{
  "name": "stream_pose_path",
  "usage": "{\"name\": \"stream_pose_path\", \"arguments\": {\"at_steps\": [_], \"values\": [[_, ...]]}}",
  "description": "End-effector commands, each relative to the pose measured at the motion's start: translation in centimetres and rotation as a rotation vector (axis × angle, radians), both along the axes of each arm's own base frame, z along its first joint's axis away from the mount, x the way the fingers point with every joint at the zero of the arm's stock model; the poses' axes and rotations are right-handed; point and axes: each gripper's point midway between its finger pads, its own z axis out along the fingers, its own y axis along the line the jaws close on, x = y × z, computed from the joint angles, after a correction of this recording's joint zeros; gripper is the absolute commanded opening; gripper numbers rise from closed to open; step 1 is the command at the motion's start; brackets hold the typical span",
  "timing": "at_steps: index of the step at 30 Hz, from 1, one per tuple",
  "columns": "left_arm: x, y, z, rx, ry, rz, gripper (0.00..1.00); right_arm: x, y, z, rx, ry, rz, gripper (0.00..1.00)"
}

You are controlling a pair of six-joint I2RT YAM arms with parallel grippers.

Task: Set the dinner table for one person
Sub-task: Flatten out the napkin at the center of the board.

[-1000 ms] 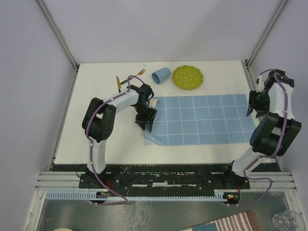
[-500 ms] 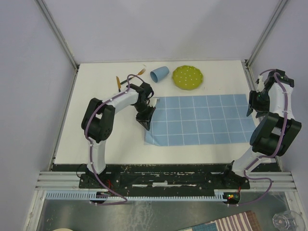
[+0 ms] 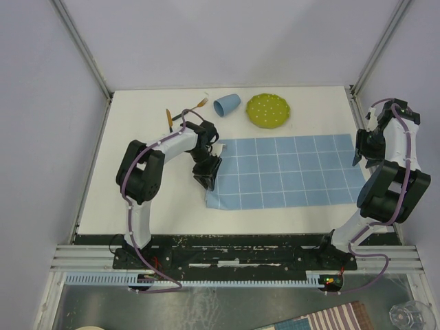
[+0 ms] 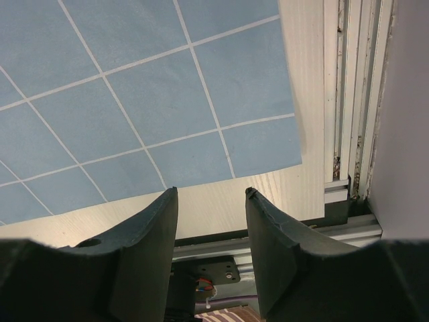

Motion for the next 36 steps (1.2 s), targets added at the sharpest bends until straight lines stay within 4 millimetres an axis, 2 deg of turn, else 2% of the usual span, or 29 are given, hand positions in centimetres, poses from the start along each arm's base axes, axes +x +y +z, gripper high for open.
{"name": "stream_pose_path", "arguments": {"at_steps": [1,5,8,12,19,24,26,28,31,36], "values": [[-1.8,1.6,0.9,0.050,0.003,-0.020,0.47,0.5,-0.6,1.0,-0.031,-0.043,-0.018,0.53],[-2.3,2.9,0.2,0.102,0.012,-0.035,0.50,0.6,-0.5,1.0,-0.021,-0.043,-0.019,0.53],[-1.4,3.6,0.0,0.156,-0.028,-0.034,0.58,0.7,-0.5,1.1,-0.021,-0.046,-0.017,0.53],[0.2,4.0,0.4,0.194,-0.095,-0.029,0.60,0.7,-0.5,1.1,-0.020,-0.050,-0.017,0.53],[5.6,2.5,2.9,0.181,-0.275,-0.019,0.46,1.4,-0.5,0.1,-0.003,-0.056,-0.009,0.53],[9.4,1.2,2.8,0.158,-0.387,-0.032,0.42,3.4,0.2,-1.1,0.075,-0.071,0.003,0.52],[11.1,0.1,2.8,0.134,-0.418,-0.025,0.41,4.3,0.5,-1.8,0.108,-0.068,0.011,0.47],[12.1,-1.1,2.3,0.106,-0.410,-0.015,0.40,5.0,0.7,-2.7,0.124,-0.051,0.021,0.37],[13.8,-3.3,2.2,0.052,-0.416,0.001,0.40,5.6,0.9,-3.8,0.142,-0.022,0.038,0.03],[14.8,-5.8,1.2,0.026,-0.433,-0.036,0.38,6.1,1.3,-5.5,0.162,0.014,0.062,0.02]]}}
